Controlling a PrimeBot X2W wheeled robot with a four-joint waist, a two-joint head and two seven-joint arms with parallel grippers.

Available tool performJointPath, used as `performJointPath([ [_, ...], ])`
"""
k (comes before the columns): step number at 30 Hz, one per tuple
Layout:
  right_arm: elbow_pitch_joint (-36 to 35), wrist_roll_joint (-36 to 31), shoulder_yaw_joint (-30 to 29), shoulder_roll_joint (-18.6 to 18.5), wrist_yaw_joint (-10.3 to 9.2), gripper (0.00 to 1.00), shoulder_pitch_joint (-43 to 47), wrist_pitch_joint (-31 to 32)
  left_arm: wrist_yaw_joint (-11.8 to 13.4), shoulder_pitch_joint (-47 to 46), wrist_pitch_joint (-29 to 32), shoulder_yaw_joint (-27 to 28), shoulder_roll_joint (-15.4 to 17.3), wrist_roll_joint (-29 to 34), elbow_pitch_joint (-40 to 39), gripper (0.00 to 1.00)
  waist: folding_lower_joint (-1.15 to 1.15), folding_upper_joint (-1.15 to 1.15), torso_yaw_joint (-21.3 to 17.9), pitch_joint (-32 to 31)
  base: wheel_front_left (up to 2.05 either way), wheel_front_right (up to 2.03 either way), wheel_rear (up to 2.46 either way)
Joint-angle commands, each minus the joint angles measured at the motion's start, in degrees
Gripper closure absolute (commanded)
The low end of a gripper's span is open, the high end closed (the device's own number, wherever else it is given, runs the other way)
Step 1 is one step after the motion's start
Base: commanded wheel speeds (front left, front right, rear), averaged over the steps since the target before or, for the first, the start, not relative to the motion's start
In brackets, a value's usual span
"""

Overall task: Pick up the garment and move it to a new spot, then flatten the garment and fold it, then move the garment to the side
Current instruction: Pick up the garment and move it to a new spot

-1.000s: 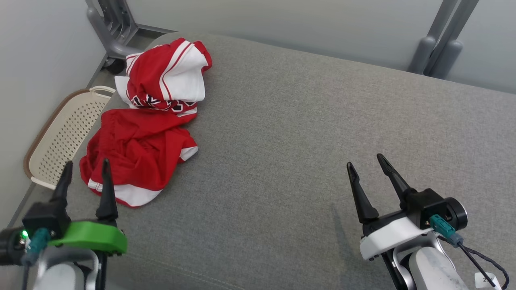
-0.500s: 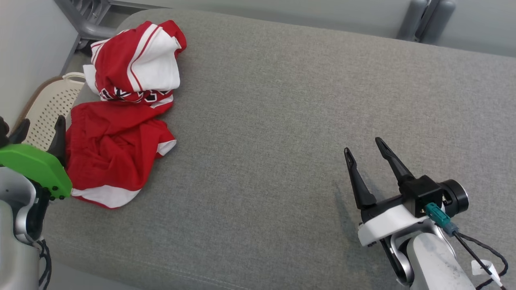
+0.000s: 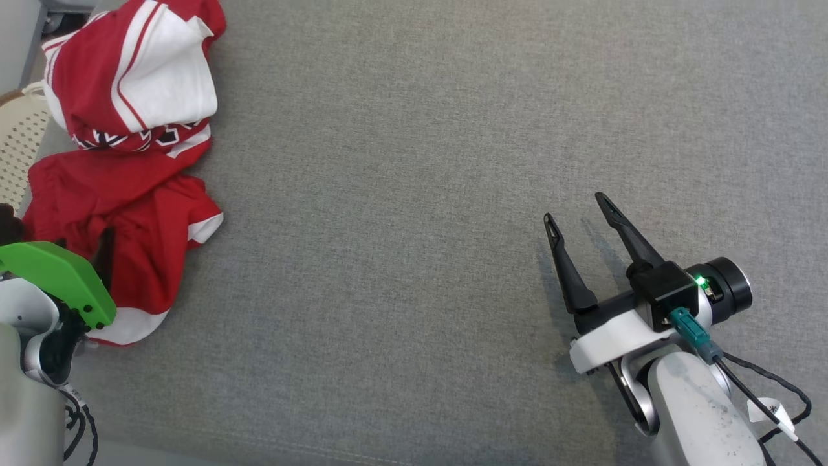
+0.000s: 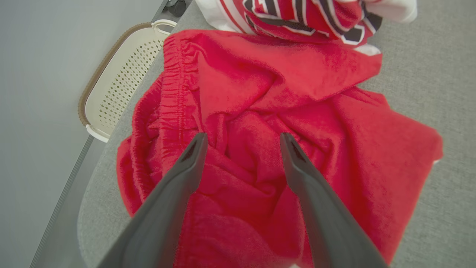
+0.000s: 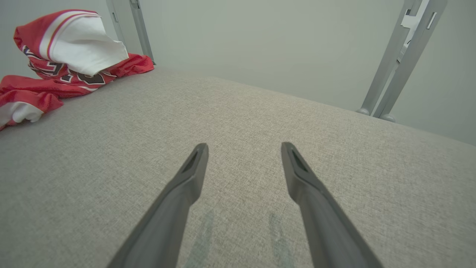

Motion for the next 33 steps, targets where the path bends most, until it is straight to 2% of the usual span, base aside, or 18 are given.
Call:
performJointPath([
  [1, -0.4, -0.7, -0.2, -0.2, 0.0, 0.0, -0.5, -0.2, -0.3, -1.1, -0.3, -0.2, 0.3, -0.8, 1.1, 0.0, 0.0, 0.0, -1.8, 2.2, 0.0, 0.0, 0.0],
  [12, -1.8, -1.7, -0.3, -0.5, 0.0, 0.0, -0.9, -0.2, -0.3, -4.1, -1.7, -1.8, 1.6, -2.7, 8.5, 0.01, 0.0, 0.0, -2.5, 4.5, 0.0, 0.0, 0.0],
  [13, -1.8, -1.8, -0.2, -0.6, 0.0, 0.0, -0.9, -0.2, -0.3, -4.3, -1.9, -2.2, 1.6, -2.8, 9.1, 0.43, 0.0, 0.0, -2.5, 4.5, 0.0, 0.0, 0.0],
  [14, -1.8, -1.9, -0.2, -0.6, 0.0, 0.0, -1.0, -0.2, -0.3, -4.5, -2.2, -2.5, 1.6, -2.9, 9.5, 0.63, 0.0, 0.0, -2.6, 4.5, 0.0, 0.0, 0.0],
  [15, -1.8, -1.9, -0.2, -0.6, 0.0, 0.0, -1.0, -0.2, -0.3, -4.7, -2.5, -2.9, 1.8, -3.1, 9.9, 0.77, 0.0, 0.0, -2.6, 4.5, 0.0, 0.0, 0.0],
  [16, -1.7, -1.9, -0.1, -0.6, 0.0, 0.0, -1.0, -0.2, -0.3, -4.9, -2.6, -3.1, 1.9, -3.3, 10.3, 1.0, 0.0, 0.0, -2.6, 4.4, 0.0, 0.0, 0.0],
  [28, -0.6, -0.8, -0.1, -0.4, 0.0, 0.0, -0.9, -0.2, -0.3, -6.7, -6.4, -6.5, 5.2, -5.7, 12.1, 1.0, 0.0, 0.0, -2.5, 1.7, 0.0, 0.0, 0.0],
  [33, 0.0, -0.1, 0.0, -0.2, 0.0, 0.0, -0.4, -0.2, -0.3, -7.6, -7.9, -8.1, 8.4, -6.0, 10.5, 1.0, 0.0, 0.0, -2.5, -0.7, 0.0, 0.0, 0.0],
])
